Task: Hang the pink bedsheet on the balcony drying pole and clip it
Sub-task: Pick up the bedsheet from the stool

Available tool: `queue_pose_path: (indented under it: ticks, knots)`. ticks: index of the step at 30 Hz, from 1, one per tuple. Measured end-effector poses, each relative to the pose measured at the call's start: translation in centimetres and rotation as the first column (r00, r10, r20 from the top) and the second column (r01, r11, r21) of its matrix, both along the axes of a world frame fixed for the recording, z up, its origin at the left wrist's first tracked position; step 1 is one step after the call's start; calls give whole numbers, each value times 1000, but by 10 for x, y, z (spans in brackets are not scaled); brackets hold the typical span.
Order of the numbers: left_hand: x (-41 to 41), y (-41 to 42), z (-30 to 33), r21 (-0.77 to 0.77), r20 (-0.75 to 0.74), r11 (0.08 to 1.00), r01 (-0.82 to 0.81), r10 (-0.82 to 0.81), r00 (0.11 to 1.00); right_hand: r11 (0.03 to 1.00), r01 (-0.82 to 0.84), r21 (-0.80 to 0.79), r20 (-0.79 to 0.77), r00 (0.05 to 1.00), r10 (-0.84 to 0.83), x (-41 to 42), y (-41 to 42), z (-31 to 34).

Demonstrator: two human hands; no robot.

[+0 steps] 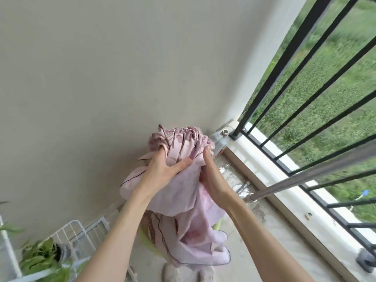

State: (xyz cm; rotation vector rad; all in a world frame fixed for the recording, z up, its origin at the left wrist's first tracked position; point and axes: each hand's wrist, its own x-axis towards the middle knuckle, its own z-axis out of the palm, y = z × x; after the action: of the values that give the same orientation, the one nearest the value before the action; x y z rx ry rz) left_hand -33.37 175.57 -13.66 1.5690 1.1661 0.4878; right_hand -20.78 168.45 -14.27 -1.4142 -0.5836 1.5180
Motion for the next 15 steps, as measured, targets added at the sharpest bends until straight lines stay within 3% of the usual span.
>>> queue_pose_path:
  ticks: [8,12,15]
  knots:
    - [1,31,133,139,139,984,112,-131,982,980,40,195,89,994,-58,13,28,131]
    - [10,33,213,278,214,948,153,-216,953,945,-23,325,225,973,-54,28,30,206]
    - [22,27,277,374,273,913,165,-278,921,913,11,407,351,921,-167,39,26,269]
